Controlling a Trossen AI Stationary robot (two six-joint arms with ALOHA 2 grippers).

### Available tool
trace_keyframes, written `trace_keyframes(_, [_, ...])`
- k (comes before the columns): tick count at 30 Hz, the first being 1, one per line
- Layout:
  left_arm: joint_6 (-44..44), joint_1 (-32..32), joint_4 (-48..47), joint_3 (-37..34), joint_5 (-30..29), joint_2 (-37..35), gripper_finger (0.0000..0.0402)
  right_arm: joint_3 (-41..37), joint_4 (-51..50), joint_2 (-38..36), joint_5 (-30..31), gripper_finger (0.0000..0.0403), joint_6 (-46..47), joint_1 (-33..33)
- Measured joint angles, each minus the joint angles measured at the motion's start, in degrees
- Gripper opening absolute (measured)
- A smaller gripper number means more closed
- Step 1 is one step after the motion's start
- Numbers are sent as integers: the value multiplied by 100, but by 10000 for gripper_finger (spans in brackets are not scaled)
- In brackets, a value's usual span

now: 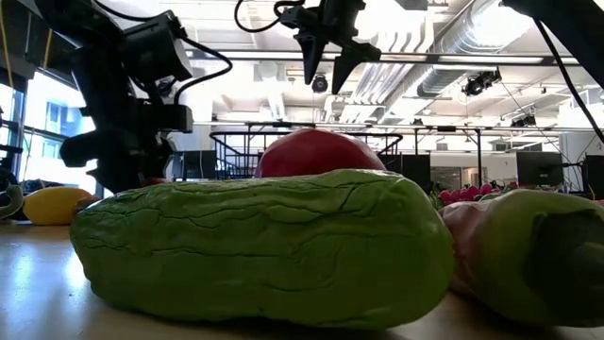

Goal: Build produce basket
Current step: Put the top apple into the wire basket

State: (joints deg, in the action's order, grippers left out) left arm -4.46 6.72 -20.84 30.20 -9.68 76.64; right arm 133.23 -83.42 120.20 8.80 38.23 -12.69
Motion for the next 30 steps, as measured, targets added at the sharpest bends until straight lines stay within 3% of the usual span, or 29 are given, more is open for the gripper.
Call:
trace_keyframes(5, [-55,-4,-31,-2,71,-163,273,0,-2,0,0,264,-34,0])
trace_keyframes(11, [-262,-4,-148,123,68,-599,269,174,-99,-16,2,264,-26,29])
trace_keyframes(20, [-286,10,-170,889,-389,-1307,269,170,-242,-281,198,264,33,150])
trace_keyframes(25, [-111,161,-120,1414,-694,-1332,269,170,-324,-369,314,264,33,199])
trace_keyframes(30, [387,430,503,1729,-759,-1208,269,170,-468,-369,315,264,34,251])
